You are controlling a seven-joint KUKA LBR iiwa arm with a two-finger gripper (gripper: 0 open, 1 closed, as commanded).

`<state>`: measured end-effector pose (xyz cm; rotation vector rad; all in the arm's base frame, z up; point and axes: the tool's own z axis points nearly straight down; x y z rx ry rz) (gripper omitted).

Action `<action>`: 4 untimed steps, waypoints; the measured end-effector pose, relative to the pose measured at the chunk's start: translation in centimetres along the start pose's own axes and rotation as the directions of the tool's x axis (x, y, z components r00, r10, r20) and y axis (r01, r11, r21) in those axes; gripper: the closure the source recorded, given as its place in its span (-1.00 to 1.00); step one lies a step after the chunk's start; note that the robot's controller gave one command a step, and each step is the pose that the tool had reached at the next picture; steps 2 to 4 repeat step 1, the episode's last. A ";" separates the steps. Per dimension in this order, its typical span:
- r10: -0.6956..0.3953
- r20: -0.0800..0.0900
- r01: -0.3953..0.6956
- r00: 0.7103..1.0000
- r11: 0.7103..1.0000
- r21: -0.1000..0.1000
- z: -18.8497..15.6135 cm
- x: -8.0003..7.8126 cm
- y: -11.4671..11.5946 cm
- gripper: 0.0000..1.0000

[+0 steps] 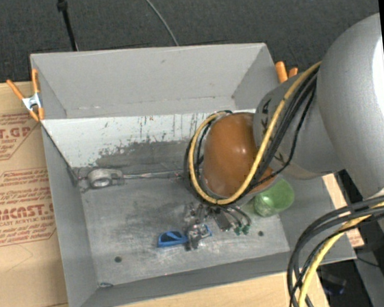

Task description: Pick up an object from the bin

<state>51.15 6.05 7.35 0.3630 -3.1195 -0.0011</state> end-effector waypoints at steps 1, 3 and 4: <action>-0.113 0.011 0.113 0.994 0.994 0.003 -15.0 -1.8 -1.0 1.00; -0.113 0.011 0.113 0.994 0.994 0.003 -15.0 -1.8 -1.0 1.00; -0.113 0.011 0.113 0.994 0.994 0.003 -15.0 -1.8 -1.0 1.00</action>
Offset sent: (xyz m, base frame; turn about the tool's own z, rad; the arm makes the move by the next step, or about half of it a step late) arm 0.0178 -0.0066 0.1456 -0.1133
